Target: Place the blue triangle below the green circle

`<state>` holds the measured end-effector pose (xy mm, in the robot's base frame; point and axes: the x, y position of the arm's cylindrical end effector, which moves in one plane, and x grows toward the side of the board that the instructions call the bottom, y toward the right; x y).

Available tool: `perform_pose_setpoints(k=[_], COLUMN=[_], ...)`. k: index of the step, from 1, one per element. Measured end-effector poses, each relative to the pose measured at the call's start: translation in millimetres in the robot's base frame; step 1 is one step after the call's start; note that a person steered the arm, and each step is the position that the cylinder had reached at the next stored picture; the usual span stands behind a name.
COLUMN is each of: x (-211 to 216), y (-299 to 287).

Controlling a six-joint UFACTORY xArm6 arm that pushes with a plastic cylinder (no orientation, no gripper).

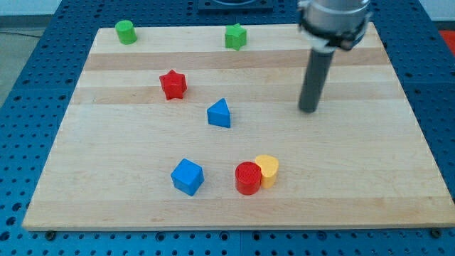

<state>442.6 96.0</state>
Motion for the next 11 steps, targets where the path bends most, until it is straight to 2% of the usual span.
perform_pose_setpoints(k=[1,4,7,10,11], x=[15,-3,21,-18,-20], y=[-53,-125,-189,-270,-290])
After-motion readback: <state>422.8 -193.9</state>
